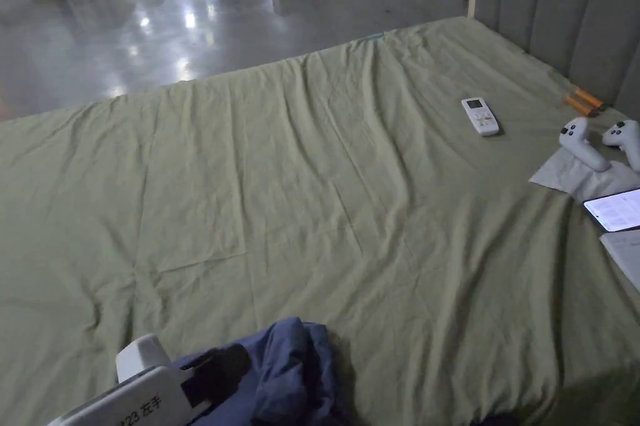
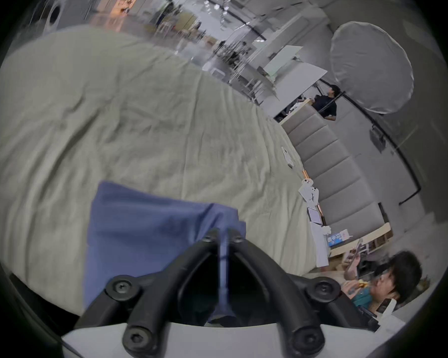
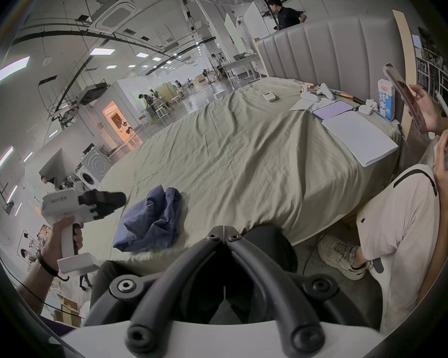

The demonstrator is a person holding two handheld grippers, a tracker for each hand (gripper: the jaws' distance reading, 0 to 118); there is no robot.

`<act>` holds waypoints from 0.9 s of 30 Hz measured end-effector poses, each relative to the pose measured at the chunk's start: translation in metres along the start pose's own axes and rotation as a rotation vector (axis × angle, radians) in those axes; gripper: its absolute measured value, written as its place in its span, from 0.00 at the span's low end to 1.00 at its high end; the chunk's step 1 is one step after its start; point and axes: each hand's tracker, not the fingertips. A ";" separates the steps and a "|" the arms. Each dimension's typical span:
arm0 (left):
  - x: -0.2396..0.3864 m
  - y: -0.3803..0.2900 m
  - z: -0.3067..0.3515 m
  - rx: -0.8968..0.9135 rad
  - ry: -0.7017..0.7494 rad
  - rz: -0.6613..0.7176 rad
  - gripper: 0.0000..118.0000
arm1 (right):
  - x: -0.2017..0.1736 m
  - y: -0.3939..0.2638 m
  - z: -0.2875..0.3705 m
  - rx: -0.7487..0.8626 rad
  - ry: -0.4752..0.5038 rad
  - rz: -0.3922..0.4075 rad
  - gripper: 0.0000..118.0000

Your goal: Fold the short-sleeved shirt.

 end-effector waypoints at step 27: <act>-0.064 -0.037 0.119 0.104 -0.079 0.066 0.01 | -0.166 0.003 -0.200 -0.283 0.317 0.373 0.00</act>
